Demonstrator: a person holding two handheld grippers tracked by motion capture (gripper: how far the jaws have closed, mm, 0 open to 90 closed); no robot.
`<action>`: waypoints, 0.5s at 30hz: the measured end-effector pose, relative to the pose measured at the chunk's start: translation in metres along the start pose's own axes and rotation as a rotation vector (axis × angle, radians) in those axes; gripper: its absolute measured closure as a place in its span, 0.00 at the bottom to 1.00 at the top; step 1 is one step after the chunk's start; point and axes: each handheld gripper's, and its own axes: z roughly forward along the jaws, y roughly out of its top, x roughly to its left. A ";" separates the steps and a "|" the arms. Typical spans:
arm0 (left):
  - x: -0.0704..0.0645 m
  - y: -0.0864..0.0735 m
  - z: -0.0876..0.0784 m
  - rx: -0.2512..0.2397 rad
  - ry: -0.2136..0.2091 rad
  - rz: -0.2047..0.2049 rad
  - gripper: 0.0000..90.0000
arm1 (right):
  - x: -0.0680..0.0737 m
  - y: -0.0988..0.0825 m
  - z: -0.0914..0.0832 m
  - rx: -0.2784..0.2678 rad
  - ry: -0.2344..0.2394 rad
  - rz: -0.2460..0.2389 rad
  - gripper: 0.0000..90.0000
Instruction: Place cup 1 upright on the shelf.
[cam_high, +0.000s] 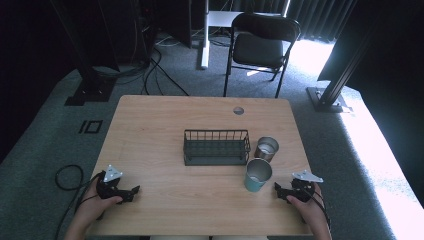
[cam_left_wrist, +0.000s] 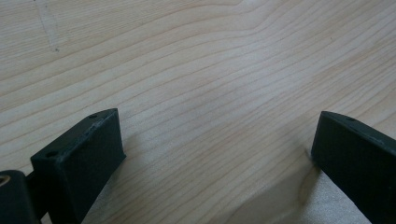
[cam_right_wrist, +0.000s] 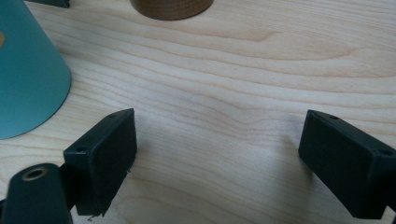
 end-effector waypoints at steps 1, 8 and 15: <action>0.000 0.000 0.000 0.000 0.000 0.000 0.03 | 0.000 0.000 0.000 0.000 0.000 0.000 0.12; 0.000 0.001 0.001 0.000 -0.006 0.006 0.03 | 0.000 0.000 0.000 0.000 0.004 -0.005 0.12; -0.004 0.003 0.003 0.003 -0.027 0.033 0.03 | 0.000 0.000 0.000 0.000 0.004 -0.004 0.12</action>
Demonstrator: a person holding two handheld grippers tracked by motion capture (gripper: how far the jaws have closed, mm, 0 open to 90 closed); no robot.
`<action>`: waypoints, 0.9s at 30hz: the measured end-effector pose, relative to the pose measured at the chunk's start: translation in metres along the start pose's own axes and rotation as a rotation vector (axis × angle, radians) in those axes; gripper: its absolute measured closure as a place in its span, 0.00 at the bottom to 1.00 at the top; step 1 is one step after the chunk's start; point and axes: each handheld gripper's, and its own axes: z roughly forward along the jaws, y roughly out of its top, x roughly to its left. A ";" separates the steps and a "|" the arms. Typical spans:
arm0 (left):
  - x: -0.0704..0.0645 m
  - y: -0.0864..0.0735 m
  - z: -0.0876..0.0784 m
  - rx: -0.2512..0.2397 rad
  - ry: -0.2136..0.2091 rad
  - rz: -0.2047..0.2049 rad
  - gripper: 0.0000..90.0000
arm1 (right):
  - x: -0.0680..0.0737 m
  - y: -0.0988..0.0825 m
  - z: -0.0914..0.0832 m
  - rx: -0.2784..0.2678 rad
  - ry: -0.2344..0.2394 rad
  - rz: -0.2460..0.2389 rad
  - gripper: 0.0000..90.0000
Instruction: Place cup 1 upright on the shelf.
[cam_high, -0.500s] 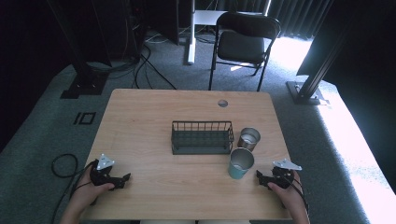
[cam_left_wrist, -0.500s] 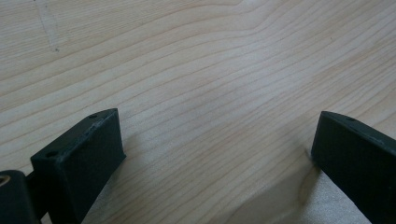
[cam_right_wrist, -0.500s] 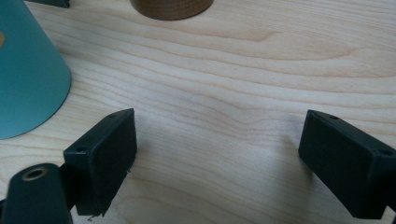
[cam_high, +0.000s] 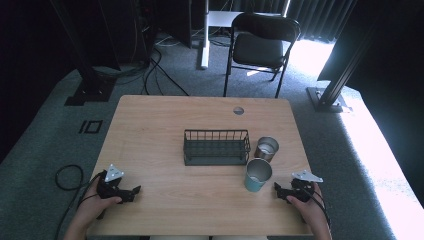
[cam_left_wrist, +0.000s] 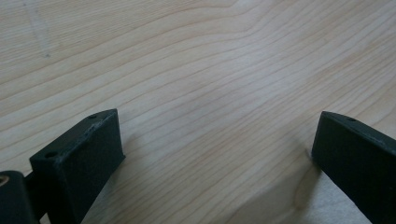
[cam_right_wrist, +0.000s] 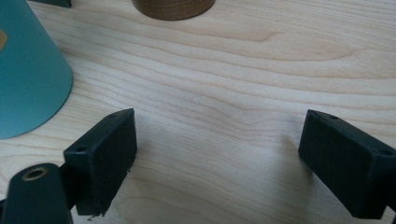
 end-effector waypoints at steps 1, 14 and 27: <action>-0.004 0.001 0.001 -0.002 -0.016 0.015 0.03 | 0.000 0.000 0.000 0.000 0.000 0.000 0.12; -0.032 0.022 0.010 -0.016 -0.098 0.100 0.03 | 0.000 0.000 0.000 0.000 0.000 0.001 0.12; -0.058 0.041 0.024 -0.036 -0.172 0.185 0.03 | 0.000 0.000 0.000 0.000 0.000 0.000 0.12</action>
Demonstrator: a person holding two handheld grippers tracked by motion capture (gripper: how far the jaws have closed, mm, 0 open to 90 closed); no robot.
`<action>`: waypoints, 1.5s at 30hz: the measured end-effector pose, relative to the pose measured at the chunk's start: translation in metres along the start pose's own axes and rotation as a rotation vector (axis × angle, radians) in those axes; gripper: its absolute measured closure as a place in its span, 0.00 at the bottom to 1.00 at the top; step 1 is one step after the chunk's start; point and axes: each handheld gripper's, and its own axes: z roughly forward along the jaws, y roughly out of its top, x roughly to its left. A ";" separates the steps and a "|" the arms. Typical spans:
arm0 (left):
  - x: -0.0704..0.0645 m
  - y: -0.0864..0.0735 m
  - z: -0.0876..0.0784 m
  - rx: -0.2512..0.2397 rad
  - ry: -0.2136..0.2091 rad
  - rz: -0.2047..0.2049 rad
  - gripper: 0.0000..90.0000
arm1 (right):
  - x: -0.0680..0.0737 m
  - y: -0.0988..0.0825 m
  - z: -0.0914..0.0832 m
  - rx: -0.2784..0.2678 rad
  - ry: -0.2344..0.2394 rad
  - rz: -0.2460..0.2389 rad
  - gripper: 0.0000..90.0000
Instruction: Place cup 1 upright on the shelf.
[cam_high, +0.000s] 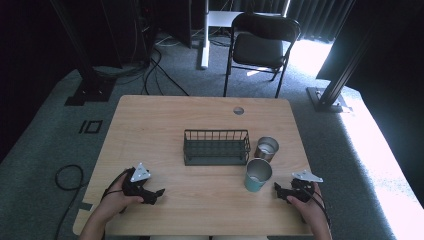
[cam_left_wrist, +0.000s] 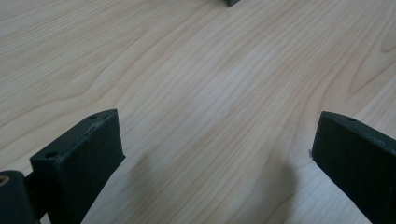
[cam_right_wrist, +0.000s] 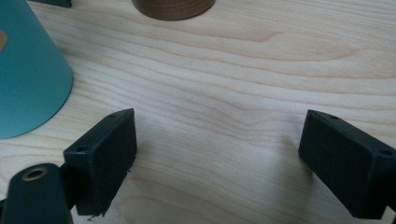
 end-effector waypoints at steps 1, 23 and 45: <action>0.000 0.000 0.000 0.000 0.000 0.000 0.03 | 0.000 0.000 0.000 0.000 0.000 0.000 0.12; -0.026 0.032 0.025 -0.024 -0.089 0.076 0.03 | 0.000 0.000 0.000 0.000 0.000 0.001 0.12; -0.056 0.066 0.045 -0.092 -0.176 0.137 0.03 | 0.000 0.000 0.000 0.000 0.000 0.001 0.12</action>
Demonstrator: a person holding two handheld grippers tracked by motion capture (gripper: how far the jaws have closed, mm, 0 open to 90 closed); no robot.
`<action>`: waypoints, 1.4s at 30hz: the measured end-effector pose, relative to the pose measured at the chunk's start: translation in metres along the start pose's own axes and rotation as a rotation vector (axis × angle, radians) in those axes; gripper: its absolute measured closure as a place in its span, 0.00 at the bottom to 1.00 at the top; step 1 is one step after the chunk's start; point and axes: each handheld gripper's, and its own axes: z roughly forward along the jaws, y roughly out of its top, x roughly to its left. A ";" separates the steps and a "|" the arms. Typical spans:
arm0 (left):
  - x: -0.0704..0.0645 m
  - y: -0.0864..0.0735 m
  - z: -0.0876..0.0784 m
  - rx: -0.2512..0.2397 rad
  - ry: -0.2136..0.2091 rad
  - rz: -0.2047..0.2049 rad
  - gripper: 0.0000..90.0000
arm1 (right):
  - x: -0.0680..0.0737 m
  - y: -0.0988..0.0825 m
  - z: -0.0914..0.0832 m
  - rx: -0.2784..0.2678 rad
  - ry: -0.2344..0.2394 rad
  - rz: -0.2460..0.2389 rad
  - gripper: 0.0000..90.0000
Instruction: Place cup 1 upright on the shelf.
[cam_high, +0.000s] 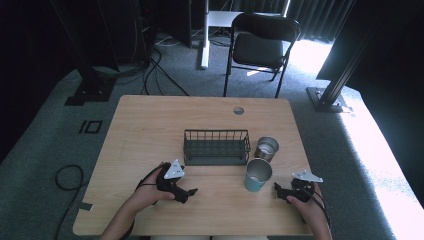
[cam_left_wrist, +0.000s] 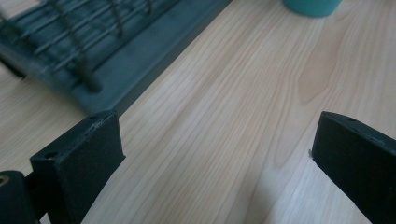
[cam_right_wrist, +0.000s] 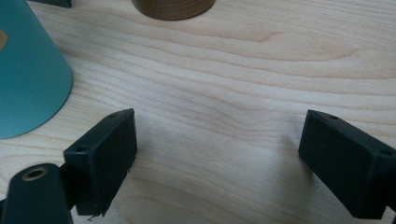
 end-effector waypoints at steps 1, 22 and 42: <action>-0.001 0.002 0.001 -0.006 -0.007 0.006 0.03 | 0.000 0.000 0.000 0.000 0.000 0.000 0.12; -0.023 0.040 0.030 -0.050 -0.083 0.074 0.03 | 0.000 0.000 0.000 0.000 0.000 0.000 0.12; -0.045 0.075 0.058 -0.105 -0.161 0.124 0.03 | 0.000 0.000 0.000 0.000 0.003 -0.002 0.12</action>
